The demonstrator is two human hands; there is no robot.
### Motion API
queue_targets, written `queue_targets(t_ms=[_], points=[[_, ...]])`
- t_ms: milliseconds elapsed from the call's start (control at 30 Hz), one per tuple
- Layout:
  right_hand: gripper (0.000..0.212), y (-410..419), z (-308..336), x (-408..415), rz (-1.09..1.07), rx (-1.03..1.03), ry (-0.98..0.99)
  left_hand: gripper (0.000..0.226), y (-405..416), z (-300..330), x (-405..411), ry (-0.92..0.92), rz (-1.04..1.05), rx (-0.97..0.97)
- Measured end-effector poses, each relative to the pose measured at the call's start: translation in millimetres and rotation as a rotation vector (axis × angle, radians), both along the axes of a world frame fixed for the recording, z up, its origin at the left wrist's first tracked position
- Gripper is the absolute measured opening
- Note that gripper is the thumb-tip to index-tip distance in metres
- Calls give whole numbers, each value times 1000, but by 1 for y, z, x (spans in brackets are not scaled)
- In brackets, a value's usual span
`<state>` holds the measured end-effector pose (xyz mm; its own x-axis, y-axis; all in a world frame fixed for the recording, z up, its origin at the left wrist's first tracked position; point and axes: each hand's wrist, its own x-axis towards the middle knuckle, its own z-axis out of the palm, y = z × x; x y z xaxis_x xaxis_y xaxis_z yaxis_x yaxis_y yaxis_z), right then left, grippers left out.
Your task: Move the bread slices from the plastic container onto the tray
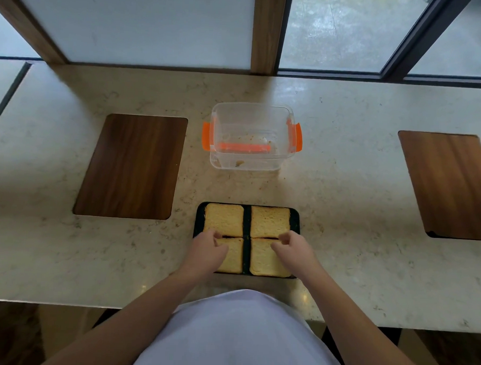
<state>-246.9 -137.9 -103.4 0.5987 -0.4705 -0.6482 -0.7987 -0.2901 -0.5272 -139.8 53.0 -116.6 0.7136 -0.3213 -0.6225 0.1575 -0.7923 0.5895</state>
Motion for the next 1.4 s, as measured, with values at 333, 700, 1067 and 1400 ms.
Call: queue_targets(t_ms=[333, 700, 1067, 1400], points=[[55, 49, -5, 28, 50, 285, 69, 19, 21, -12, 9, 130, 174, 10], [56, 62, -14, 30, 31, 290, 52, 19, 25, -8, 12, 176, 174, 4], [36, 31, -16, 23, 56, 29, -33, 56, 5, 13, -7, -689, -437, 355], [38, -17, 35, 74, 400, -248, 70, 46, -68, 24, 44, -375, -584, 460]])
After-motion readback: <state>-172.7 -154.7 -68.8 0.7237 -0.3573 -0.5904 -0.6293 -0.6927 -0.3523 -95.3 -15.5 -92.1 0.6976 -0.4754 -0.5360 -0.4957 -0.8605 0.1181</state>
